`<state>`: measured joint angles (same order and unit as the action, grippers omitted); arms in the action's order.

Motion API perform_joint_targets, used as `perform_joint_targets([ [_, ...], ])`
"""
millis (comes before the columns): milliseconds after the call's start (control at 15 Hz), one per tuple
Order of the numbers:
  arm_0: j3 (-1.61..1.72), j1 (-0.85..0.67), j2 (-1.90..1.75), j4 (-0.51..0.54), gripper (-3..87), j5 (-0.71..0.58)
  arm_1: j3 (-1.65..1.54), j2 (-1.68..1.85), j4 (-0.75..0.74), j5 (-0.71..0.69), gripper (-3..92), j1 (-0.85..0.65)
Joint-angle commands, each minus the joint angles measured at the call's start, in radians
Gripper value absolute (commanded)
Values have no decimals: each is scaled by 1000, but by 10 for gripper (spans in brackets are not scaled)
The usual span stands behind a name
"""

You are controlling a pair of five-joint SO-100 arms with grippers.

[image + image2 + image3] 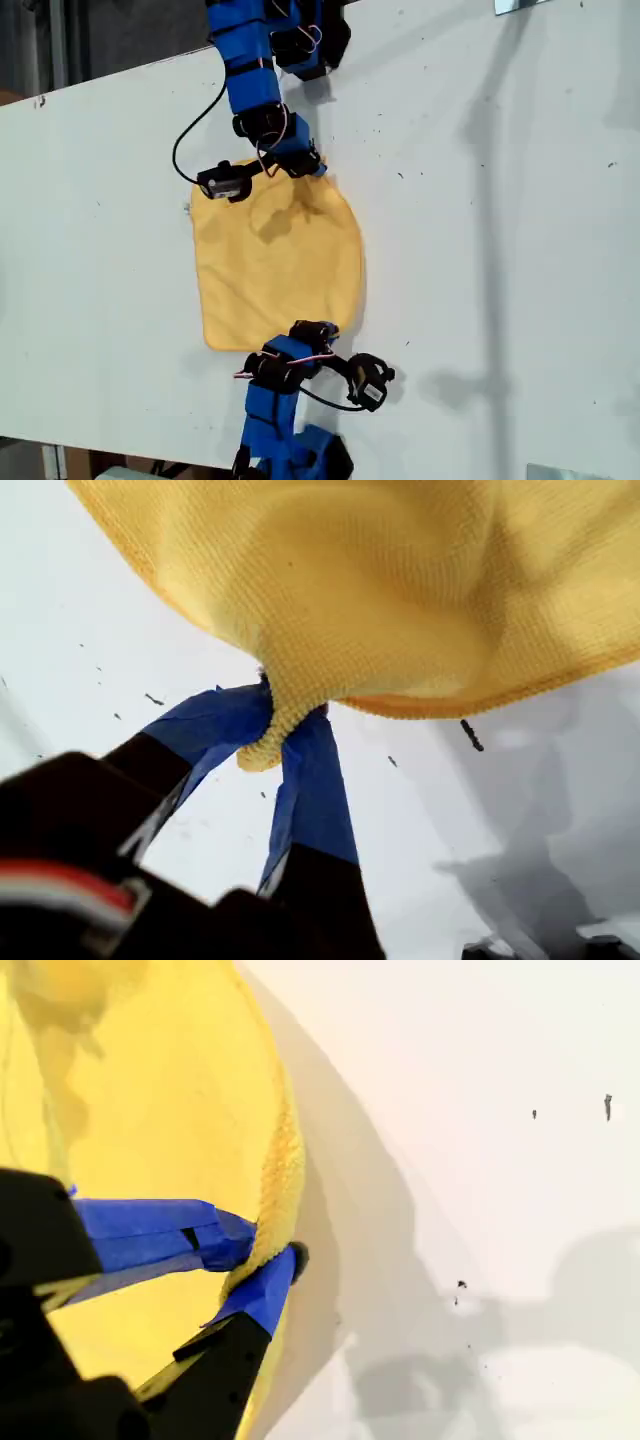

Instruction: Grasp corners of a square towel and fold twice.

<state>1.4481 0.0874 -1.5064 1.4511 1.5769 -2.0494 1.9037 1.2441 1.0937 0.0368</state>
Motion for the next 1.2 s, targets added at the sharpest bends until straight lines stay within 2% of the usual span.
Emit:
perform_joint_targets([
  [0, -3, -120, -183, 43, -28, -100, 41, 115, 28, -94, -1, -137],
  [267, 31, -410, -399, 67, -28, -336, 272, 152, 98, -293, -1, -451],
  [533, 25, -845, -391, -5, -28, -571, 653, -130, 133, -460, -1, -753],
  [667, 44, -1003, -334, -133, -28, -655, 744, -261, 46, -485, -1, -881],
  [867, 26, -1175, -250, -333, -28, -772, 755, -374, -163, -506, -1, -1031],
  [1067, -127, -1287, 11, -434, -28, -833, 761, -549, -380, -531, -1, -1103],
  [1133, -219, -1307, 138, -433, -28, -834, 770, -607, -433, -534, -1, -1114],
])
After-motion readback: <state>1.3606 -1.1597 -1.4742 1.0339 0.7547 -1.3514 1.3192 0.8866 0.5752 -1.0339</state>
